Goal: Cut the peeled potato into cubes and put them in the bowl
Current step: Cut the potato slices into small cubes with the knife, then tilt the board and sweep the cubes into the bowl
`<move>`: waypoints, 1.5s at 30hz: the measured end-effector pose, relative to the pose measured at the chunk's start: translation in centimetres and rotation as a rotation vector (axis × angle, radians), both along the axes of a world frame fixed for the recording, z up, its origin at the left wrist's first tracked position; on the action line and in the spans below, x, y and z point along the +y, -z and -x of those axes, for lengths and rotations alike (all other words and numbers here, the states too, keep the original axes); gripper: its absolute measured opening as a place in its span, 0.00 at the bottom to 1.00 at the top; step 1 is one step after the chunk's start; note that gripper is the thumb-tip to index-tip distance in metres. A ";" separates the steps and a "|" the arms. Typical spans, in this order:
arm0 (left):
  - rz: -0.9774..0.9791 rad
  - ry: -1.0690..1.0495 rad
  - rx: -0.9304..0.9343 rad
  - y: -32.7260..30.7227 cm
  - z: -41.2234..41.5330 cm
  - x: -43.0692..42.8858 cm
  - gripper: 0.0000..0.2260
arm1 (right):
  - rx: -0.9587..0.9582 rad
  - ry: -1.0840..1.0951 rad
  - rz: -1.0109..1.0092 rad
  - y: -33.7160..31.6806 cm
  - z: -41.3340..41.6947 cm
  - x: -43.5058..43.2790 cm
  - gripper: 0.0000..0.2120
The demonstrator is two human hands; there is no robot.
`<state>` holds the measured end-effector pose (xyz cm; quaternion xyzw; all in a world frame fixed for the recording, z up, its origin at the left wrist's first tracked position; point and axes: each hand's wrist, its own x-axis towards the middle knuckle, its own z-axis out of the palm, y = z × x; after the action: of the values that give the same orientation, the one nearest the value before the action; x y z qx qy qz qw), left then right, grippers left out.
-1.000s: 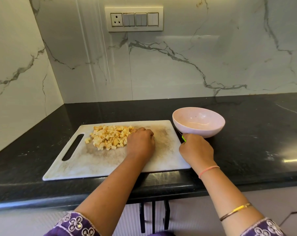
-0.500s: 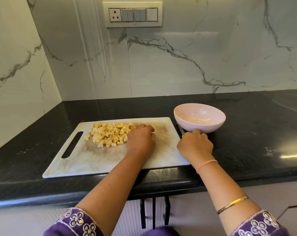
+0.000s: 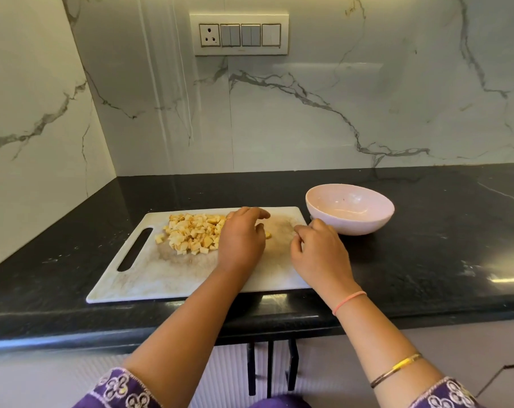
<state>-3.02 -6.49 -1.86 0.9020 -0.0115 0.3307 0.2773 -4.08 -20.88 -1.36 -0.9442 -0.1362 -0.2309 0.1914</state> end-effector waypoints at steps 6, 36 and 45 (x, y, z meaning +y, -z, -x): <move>0.226 -0.132 -0.062 -1.9 1.6 4.8 0.12 | 0.019 -0.036 -0.030 -0.1 -0.5 1.1 0.15; -0.224 -0.577 0.885 -1.1 1.1 17.6 0.17 | 0.380 -0.081 0.205 1.6 -4.8 7.0 0.21; -0.245 -0.538 0.763 -1.2 -2.8 19.9 0.15 | 0.461 -0.061 0.230 0.9 -9.7 9.7 0.23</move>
<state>-0.21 13.40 -0.62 0.9559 0.2859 0.0324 0.0580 5.67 -11.17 -2.22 -0.9829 -0.1430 0.0131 0.1154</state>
